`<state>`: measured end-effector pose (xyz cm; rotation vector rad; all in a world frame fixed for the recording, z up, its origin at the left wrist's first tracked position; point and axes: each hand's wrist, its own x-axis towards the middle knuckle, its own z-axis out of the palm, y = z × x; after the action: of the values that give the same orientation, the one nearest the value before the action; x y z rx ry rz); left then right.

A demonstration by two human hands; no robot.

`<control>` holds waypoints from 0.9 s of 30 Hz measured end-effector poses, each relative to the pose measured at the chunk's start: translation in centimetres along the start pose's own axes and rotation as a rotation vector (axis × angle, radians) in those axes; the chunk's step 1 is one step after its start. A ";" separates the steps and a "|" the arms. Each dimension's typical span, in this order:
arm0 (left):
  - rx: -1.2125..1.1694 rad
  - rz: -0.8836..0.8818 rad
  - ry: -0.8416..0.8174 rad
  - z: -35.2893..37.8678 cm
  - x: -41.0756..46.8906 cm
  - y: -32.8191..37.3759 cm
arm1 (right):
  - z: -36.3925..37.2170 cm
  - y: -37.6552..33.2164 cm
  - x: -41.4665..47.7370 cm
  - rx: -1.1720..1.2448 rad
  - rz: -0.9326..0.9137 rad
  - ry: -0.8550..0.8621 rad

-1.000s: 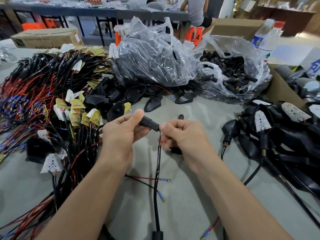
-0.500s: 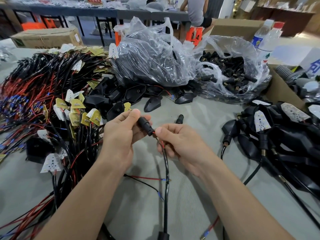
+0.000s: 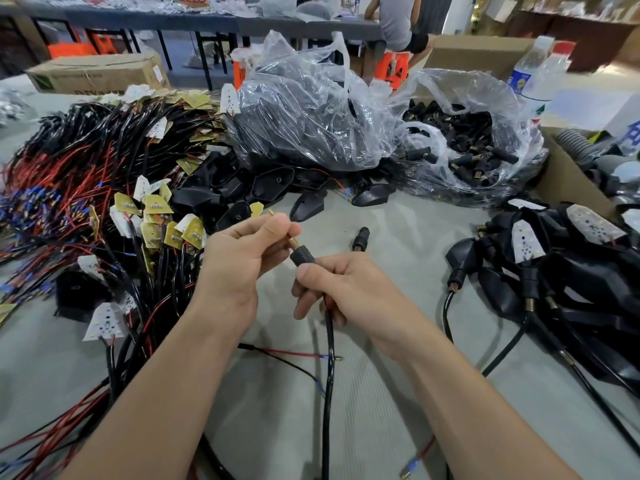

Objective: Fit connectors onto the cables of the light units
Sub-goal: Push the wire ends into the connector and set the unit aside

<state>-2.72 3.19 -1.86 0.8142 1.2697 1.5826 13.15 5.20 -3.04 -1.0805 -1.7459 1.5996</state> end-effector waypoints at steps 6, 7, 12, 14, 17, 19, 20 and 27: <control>-0.128 0.080 0.179 -0.1 0.3 0.7 | 0.4 0.0 -0.1 -0.054 0.072 -0.136; -0.136 0.091 0.190 -0.2 0.4 0.8 | 0.5 0.0 -0.1 -0.039 0.074 -0.159; -0.236 0.057 0.186 -0.6 0.9 0.7 | 0.5 -0.3 0.0 0.182 0.133 -0.323; -0.283 0.018 0.205 -0.6 1.2 0.6 | 0.5 -0.3 0.1 0.085 0.116 -0.283; -0.315 0.015 0.251 -0.6 1.4 0.4 | 1.0 -0.2 0.2 -0.252 0.065 -0.084; -0.343 0.032 0.271 -0.6 1.7 0.4 | 1.4 0.0 0.1 -0.413 0.008 0.061; -0.362 0.030 0.279 -0.7 1.8 0.4 | 1.5 0.1 0.1 -0.436 -0.009 0.103; -0.492 -0.010 0.365 -1.8 2.5 0.5 | 1.1 0.3 -0.1 -0.197 0.026 -0.001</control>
<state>-5.40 4.84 -1.93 0.2143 1.0485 1.9842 12.35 4.47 -3.49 -1.1979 -1.9291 1.4665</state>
